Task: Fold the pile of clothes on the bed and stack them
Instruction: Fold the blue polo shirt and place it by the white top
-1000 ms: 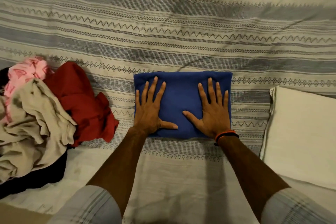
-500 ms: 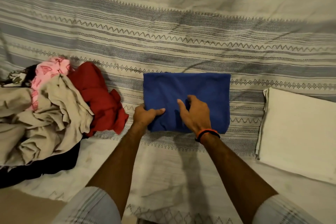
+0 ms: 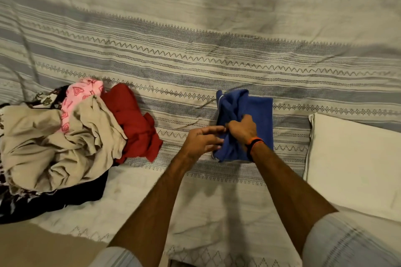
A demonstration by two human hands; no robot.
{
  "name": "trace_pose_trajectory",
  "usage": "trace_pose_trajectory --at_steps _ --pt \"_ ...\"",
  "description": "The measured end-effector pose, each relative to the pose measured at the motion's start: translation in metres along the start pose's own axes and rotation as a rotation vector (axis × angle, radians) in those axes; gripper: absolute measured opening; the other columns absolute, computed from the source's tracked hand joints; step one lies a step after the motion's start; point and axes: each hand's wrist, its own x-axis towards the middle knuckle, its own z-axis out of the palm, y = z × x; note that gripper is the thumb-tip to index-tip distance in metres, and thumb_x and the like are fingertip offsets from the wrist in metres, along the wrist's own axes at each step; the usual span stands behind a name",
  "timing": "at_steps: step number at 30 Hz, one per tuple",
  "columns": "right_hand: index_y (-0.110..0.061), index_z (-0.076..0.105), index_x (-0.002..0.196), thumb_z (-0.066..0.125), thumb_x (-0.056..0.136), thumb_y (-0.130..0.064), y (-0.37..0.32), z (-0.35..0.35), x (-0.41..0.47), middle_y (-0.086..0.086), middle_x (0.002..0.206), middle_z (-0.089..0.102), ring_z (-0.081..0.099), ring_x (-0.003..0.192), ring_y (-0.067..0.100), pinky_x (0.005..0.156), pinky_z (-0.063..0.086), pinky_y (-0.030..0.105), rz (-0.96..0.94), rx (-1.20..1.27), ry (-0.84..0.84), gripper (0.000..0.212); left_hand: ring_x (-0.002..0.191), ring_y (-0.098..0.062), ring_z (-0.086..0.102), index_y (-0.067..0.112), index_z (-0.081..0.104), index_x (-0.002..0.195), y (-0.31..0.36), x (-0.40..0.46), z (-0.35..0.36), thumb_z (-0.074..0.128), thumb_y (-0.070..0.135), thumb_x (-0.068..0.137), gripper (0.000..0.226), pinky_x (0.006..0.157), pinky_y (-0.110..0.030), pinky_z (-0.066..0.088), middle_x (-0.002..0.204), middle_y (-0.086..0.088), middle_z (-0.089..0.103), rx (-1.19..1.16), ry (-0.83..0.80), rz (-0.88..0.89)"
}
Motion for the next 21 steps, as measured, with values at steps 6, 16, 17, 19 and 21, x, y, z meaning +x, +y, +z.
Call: trace_pose_trajectory --at_steps 6,16,17,19,21 --pt "-0.004 0.052 0.119 0.074 0.082 -0.002 0.004 -0.030 -0.015 0.010 0.118 0.064 0.064 0.104 0.030 0.089 0.055 0.050 0.016 0.512 -0.152 0.043 0.079 -0.015 0.060 0.012 0.070 0.099 -0.007 0.002 -0.019 0.065 0.021 0.094 0.012 0.074 -0.035 0.050 0.082 0.000 0.066 0.018 0.377 -0.059" --pt "-0.009 0.073 0.103 0.062 0.085 0.003 0.035 -0.093 -0.034 0.018 0.111 0.071 0.067 0.101 0.039 0.088 0.054 0.051 0.014 0.775 -0.436 0.024 0.104 -0.022 0.069 0.014 0.070 0.116 0.004 -0.011 -0.047 0.069 0.049 0.083 0.048 0.089 -0.037 0.054 0.114 -0.005 0.073 -0.149 0.148 -0.087" --pt "-0.009 0.070 0.107 0.063 0.087 0.003 0.044 -0.093 -0.029 0.018 0.112 0.071 0.066 0.103 0.040 0.084 0.055 0.049 0.010 0.688 -0.357 0.025 0.102 -0.024 0.070 0.010 0.071 0.114 -0.002 -0.011 -0.052 0.078 0.041 0.076 0.050 0.087 -0.037 0.055 0.114 -0.008 0.073 -0.111 0.184 -0.116" --pt "-0.006 0.067 0.111 0.069 0.085 0.003 0.061 -0.088 -0.019 0.018 0.112 0.070 0.066 0.102 0.040 0.078 0.056 0.047 0.014 0.508 -0.200 0.028 0.100 -0.028 0.070 0.008 0.070 0.114 -0.017 -0.008 -0.058 0.087 0.028 0.069 0.052 0.086 -0.040 0.056 0.115 -0.010 0.072 0.015 0.313 -0.123" --pt "-0.006 0.068 0.108 0.072 0.084 0.001 0.075 -0.082 -0.013 0.017 0.111 0.070 0.066 0.099 0.038 0.081 0.055 0.050 0.027 0.424 -0.141 0.025 0.099 -0.026 0.067 0.010 0.067 0.117 -0.028 -0.008 -0.054 0.083 0.019 0.076 0.045 0.086 -0.040 0.055 0.115 -0.005 0.070 0.113 0.380 -0.078"
